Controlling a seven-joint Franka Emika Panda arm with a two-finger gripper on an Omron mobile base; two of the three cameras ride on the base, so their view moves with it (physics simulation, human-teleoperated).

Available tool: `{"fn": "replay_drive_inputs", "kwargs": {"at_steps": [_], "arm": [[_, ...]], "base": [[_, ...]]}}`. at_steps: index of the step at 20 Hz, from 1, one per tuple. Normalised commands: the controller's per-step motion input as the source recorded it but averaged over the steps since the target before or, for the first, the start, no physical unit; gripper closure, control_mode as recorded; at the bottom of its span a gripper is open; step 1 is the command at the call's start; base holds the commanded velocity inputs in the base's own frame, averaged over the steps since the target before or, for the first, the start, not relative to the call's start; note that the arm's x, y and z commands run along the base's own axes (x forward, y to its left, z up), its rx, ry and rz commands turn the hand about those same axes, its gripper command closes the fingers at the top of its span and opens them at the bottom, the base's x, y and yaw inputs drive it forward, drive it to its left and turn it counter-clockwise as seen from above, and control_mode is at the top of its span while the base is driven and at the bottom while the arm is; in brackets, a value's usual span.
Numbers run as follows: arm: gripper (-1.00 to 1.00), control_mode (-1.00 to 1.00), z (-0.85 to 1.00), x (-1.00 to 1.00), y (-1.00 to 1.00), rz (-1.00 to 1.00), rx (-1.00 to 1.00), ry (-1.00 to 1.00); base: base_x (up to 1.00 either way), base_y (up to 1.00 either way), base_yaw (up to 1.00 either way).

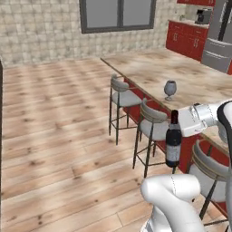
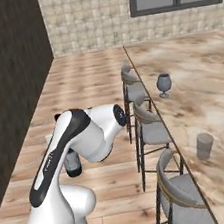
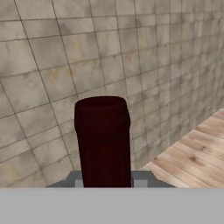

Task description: There is a wine glass and glass cup on the dining counter. Place the wine bottle next to the wine glass and the juice bottle next to the glass cup.

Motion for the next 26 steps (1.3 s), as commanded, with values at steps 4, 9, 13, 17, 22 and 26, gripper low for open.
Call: {"fn": "replay_drive_inputs", "kwargs": {"at_steps": [4,9,13,17,22,26], "arm": [[1.0,1.0,0.0,0.0,0.0,0.0,0.0,0.0],[1.0,1.0,0.0,0.0,0.0,0.0,0.0,0.0],[1.0,1.0,0.0,0.0,0.0,0.0,0.0,0.0],[1.0,1.0,0.0,0.0,0.0,0.0,0.0,0.0],[1.0,1.0,0.0,0.0,0.0,0.0,0.0,0.0],[1.0,1.0,0.0,0.0,0.0,0.0,0.0,0.0]], "base": [[0.68,0.36,-0.43],[0.66,0.36,-0.46],[0.64,0.36,-0.49],[0.58,0.37,-0.53],[0.57,0.36,-0.55],[0.54,0.34,-0.58]]}}
